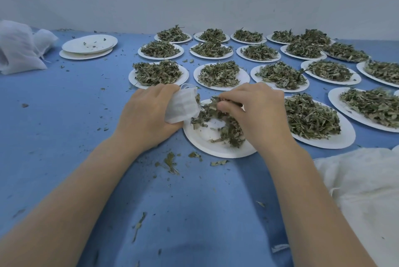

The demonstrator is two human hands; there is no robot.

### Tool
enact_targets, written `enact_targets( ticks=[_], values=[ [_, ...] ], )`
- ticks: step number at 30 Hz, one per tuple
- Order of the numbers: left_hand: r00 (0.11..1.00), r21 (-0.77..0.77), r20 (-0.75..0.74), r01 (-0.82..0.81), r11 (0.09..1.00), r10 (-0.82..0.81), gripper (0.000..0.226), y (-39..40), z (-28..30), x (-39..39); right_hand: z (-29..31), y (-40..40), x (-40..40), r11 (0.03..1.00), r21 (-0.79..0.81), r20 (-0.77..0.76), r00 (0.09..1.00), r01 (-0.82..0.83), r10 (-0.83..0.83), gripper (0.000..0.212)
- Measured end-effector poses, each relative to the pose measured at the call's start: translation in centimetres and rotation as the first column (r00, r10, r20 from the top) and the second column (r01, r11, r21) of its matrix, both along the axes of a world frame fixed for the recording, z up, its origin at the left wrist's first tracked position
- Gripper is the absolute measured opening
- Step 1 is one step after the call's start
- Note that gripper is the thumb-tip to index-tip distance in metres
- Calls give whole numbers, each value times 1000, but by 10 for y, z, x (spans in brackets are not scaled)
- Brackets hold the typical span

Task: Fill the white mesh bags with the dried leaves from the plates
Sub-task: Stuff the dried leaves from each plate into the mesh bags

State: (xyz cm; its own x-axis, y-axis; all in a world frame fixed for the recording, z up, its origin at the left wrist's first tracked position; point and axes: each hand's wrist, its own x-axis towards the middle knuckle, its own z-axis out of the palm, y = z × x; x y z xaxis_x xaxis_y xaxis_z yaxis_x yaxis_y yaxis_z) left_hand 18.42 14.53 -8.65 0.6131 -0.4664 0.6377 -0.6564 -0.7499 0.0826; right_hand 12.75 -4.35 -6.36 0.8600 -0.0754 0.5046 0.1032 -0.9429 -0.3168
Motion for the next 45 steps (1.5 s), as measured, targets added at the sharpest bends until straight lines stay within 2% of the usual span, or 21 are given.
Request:
enact_targets(
  ticks=[12, 14, 17, 21, 22, 26, 28, 30, 32, 34, 38, 40, 43, 45],
  values=[
    [995, -25, -1, 100, 995, -100, 52, -15, -1, -10, 3, 21, -2, 964, 127, 15, 972, -235, 235, 14],
    [995, -62, -49, 85, 994, -88, 52, -15, -1, -10, 5, 21, -5, 935, 228, 18, 961, -272, 275, 20],
    [991, -124, -114, 54, 991, -69, 54, -15, -1, -9, 7, 21, -11, 820, 500, -37, 939, -278, 341, 41],
    [989, -169, -135, 37, 985, -60, 55, -15, -1, -9, 8, 20, -12, 665, 695, -55, 903, -272, 427, 38],
    [989, -172, -133, 37, 984, -61, 55, -15, -1, -9, 8, 21, -11, 673, 695, -51, 917, -253, 396, 35],
    [991, -169, -118, 49, 984, -69, 52, -16, 0, -11, 4, 30, -7, 811, 565, -30, 978, -152, 204, 29],
    [992, -181, -111, 44, 983, -64, 51, -17, 0, -11, 4, 33, -5, 849, 511, -9, 987, -136, 163, 20],
    [994, -183, -93, 43, 982, -61, 51, -18, 1, -12, 5, 33, -5, 886, 439, -18, 984, -152, 178, 19],
    [993, -160, -81, 67, 985, -81, 48, -18, 2, -14, 5, 31, -6, 924, 323, -97, 964, -205, 247, 18],
    [990, -120, -63, 117, 986, -125, 49, -16, 3, -14, 5, 30, -8, 917, 279, -179, 923, -285, 342, 19],
    [986, -108, -66, 146, 983, -154, 53, -15, 5, -15, 6, 27, -10, 844, 373, -218, 847, -387, 485, 21],
    [989, -132, -73, 118, 984, -129, 58, -16, 7, -16, 10, 26, -12, 792, 487, -143, 861, -367, 488, 21],
    [996, -103, -22, 89, 991, -92, 58, -16, 10, -16, 15, 19, -14, 682, 664, 56, 930, -306, 363, 20],
    [997, -43, 42, 66, 997, -64, 53, -13, 11, -16, 15, 9, -14, 729, 645, 89, 971, -227, 224, 20]
  ],
)
